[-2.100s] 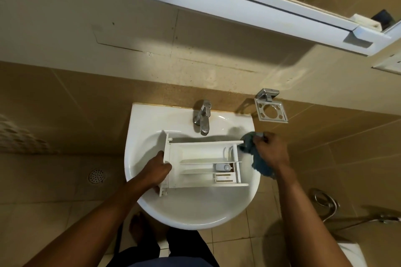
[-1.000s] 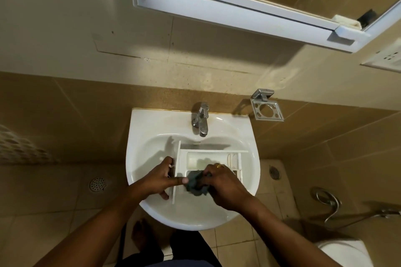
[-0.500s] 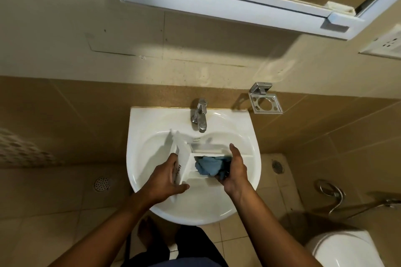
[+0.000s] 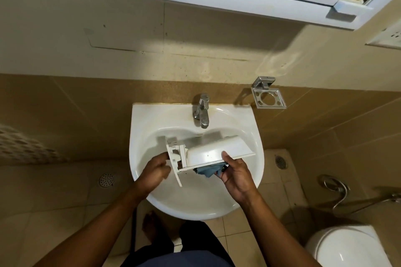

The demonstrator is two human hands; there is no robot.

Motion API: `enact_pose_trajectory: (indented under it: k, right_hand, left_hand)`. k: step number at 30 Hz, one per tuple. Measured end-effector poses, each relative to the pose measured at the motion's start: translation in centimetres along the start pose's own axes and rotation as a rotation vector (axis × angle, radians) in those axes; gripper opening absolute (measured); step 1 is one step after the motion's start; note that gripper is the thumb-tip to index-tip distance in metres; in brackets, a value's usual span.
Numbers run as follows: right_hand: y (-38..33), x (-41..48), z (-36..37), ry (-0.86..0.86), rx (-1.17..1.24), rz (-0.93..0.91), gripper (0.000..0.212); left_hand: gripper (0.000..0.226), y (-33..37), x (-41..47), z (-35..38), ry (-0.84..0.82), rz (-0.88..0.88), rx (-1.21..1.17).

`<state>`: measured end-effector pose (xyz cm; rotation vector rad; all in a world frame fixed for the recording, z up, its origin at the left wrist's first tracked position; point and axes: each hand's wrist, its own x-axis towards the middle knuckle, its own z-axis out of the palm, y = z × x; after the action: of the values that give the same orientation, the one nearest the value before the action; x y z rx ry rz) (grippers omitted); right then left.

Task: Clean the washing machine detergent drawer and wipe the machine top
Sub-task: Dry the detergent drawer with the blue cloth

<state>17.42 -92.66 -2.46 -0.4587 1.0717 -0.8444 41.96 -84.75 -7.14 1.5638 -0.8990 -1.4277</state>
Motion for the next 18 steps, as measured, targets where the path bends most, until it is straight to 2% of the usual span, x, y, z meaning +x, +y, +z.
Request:
enact_pose_trajectory:
  k: [3, 4, 7, 9, 13, 18]
  right_hand:
    - [0.6, 0.1, -0.7, -0.023, 0.023, 0.018, 0.048]
    - [0.7, 0.2, -0.9, -0.035, 0.027, 0.022, 0.049]
    - [1.1, 0.1, -1.2, -0.068, 0.032, 0.034, 0.050]
    - [1.3, 0.0, -1.5, -0.082, 0.017, 0.052, 0.049]
    - [1.3, 0.2, -2.2, -0.084, -0.093, 0.102, 0.052]
    - [0.6, 0.5, -2.4, 0.006, -0.310, 0.138, 0.045]
  left_hand:
    - [0.022, 1.9, 0.3, 0.1, 0.301, -0.194, -0.293]
    - [0.024, 2.5, 0.5, 0.1, 0.335, -0.268, -0.348]
    - [0.054, 4.2, 0.6, -0.2, 0.242, -0.525, -0.387]
    - [0.049, 5.3, 0.5, -0.5, 0.128, -0.625, -0.347]
    - [0.023, 5.5, 1.3, -0.5, 0.171, -0.633, -0.193]
    - [0.030, 4.1, 1.6, 1.0, 0.189, -0.620, -0.096]
